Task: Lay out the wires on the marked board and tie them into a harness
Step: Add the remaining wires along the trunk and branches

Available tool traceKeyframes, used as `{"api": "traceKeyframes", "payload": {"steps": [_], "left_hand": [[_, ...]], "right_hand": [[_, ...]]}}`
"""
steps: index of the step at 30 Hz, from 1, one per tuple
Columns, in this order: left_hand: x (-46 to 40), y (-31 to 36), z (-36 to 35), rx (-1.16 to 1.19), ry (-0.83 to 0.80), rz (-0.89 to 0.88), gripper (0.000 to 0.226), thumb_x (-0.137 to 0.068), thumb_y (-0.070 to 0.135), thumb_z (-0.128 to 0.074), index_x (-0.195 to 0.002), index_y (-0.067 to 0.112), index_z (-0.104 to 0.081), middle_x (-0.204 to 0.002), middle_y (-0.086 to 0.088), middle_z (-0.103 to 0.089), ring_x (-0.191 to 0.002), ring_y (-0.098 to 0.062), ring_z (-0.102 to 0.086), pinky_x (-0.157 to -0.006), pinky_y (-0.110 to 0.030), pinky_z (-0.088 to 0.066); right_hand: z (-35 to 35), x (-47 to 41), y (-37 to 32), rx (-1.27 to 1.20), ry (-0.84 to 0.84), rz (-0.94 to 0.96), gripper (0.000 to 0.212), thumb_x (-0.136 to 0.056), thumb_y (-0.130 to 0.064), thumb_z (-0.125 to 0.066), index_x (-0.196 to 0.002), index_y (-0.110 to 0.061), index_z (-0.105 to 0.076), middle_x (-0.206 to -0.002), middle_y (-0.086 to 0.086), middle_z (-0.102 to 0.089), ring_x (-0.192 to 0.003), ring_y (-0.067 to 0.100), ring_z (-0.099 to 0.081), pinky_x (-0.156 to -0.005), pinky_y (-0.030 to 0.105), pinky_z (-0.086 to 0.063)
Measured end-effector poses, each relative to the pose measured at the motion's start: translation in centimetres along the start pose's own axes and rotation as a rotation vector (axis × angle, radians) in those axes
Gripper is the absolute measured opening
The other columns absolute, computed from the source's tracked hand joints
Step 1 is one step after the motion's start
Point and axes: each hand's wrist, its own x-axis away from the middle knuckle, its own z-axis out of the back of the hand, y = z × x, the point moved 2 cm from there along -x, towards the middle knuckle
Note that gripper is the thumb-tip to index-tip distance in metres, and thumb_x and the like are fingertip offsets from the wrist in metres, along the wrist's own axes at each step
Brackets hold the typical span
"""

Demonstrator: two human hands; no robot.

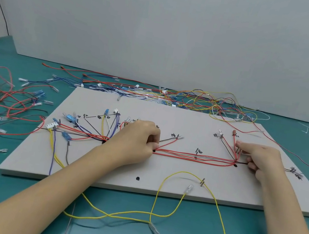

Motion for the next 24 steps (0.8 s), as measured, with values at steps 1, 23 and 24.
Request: {"api": "traceKeyframes", "payload": {"steps": [1,23,24], "left_hand": [[0.0,0.0,0.0,0.004,-0.002,0.005,0.02,-0.084,0.014,-0.066,-0.069,0.024,-0.058,-0.072,0.013,-0.051,-0.072,0.0,-0.047,-0.066,-0.024,-0.032],[0.1,0.4,0.1,0.001,0.009,0.065,0.013,-0.085,0.015,-0.065,-0.073,0.018,-0.066,-0.078,0.009,-0.056,-0.078,-0.013,-0.052,-0.07,-0.028,-0.039],[0.1,0.4,0.1,-0.005,0.012,0.064,0.013,-0.085,0.015,-0.065,-0.072,0.018,-0.065,-0.078,0.009,-0.056,-0.08,-0.013,-0.051,-0.071,-0.028,-0.039]], "right_hand": [[0.0,-0.2,0.1,-0.006,0.004,-0.003,0.017,-0.072,-0.019,-0.083,-0.08,-0.007,-0.073,-0.067,0.005,-0.055,-0.051,0.015,-0.03,-0.03,0.011,-0.021],[-0.2,-1.0,0.3,0.167,-0.119,0.058,0.03,-0.09,-0.024,-0.065,-0.067,-0.009,-0.055,-0.055,0.008,-0.039,-0.041,0.016,-0.026,-0.031,0.012,-0.019],[-0.2,-0.9,0.3,0.171,-0.127,0.086,0.028,-0.091,-0.023,-0.065,-0.068,-0.009,-0.055,-0.057,0.008,-0.041,-0.042,0.016,-0.028,-0.031,0.013,-0.021]]}}
